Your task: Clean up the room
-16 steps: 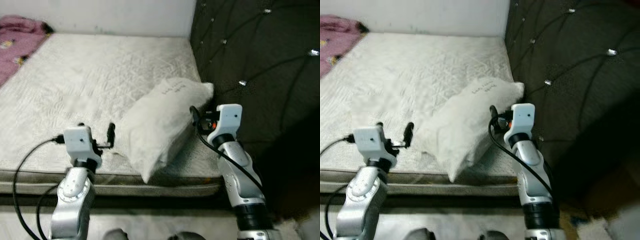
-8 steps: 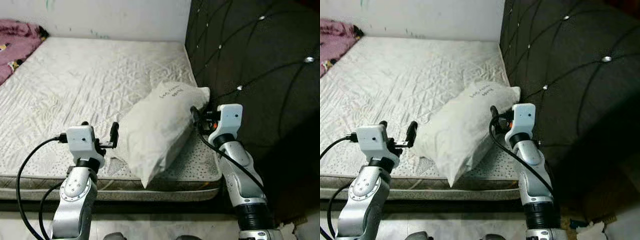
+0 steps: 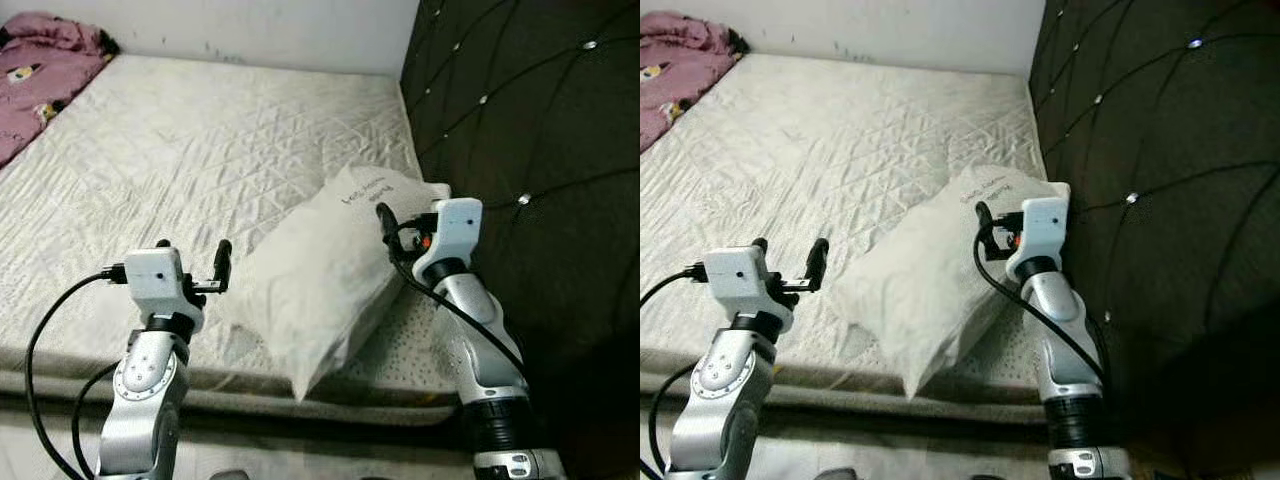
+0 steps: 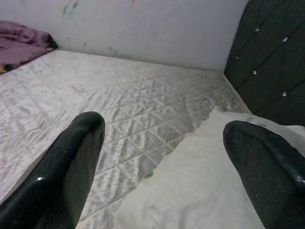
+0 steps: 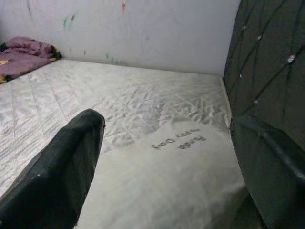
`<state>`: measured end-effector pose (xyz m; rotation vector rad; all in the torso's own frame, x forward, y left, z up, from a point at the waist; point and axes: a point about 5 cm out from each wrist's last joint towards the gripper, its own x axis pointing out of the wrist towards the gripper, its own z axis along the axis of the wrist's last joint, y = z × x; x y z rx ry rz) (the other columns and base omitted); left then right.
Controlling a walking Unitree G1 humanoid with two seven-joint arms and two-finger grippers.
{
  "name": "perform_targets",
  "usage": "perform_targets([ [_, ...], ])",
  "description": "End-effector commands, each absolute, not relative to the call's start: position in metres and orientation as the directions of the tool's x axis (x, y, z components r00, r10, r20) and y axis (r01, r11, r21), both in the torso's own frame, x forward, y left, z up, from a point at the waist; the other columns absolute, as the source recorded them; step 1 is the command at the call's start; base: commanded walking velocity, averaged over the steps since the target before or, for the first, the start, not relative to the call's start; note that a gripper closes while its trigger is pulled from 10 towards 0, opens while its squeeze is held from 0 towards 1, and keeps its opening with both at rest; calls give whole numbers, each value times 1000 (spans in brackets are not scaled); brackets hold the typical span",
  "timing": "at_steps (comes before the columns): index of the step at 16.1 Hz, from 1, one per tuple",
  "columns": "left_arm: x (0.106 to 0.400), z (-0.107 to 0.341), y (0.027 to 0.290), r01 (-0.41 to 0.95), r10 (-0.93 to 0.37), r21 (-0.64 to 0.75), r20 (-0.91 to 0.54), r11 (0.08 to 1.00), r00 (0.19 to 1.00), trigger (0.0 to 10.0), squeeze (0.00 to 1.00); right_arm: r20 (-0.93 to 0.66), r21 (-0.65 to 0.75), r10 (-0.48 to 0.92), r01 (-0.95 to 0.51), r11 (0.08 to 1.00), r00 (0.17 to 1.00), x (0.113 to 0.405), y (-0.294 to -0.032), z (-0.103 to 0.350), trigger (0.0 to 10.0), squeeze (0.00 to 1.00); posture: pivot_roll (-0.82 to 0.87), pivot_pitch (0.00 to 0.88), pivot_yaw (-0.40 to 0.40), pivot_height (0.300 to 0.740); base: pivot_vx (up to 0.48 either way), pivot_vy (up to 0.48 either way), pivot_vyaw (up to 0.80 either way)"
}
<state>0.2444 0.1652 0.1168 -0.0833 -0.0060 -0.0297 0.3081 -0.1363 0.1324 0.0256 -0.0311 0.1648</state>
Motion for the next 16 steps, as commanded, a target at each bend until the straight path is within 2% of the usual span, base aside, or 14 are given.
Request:
perform_targets([
  [1, 245, 117, 161, 49, -48, -91, 6, 995, 999, 10000, 0, 22, 19, 146, -146, 989, 989, 308, -140, 130, 10000, 0, -65, 0, -26, 740, 0, 0, 0],
  [5, 247, 118, 162, 45, -45, -87, 7, 995, 999, 10000, 0, 16, 18, 134, -134, 991, 991, 310, -141, 129, 10000, 0, -66, 0, -26, 740, 0, 0, 0],
  [7, 248, 117, 162, 41, -41, -93, 0, 995, 999, 10000, 0, 5, 25, 130, -130, 991, 991, 311, -142, 127, 10000, 0, -67, 0, -25, 740, 0, 0, -800],
  [9, 248, 117, 162, 41, -41, -98, -1, 994, 999, 10000, 0, 13, 25, 131, -131, 991, 991, 311, -142, 128, 10000, 0, -67, 0, -25, 740, 0, 369, -800],
  [14, 250, 117, 162, 30, -30, -123, 3, 992, 1000, 10000, 0, 15, 20, 131, -132, 991, 991, 311, -143, 128, 10000, 0, -74, 0, -26, 740, 0, 480, 0],
  [16, 250, 118, 162, 26, -26, -119, 4, 992, 1000, 10000, 0, 14, 18, 133, -133, 991, 991, 311, -142, 128, 10000, 0, -74, 0, -26, 740, 0, 148, 0],
])
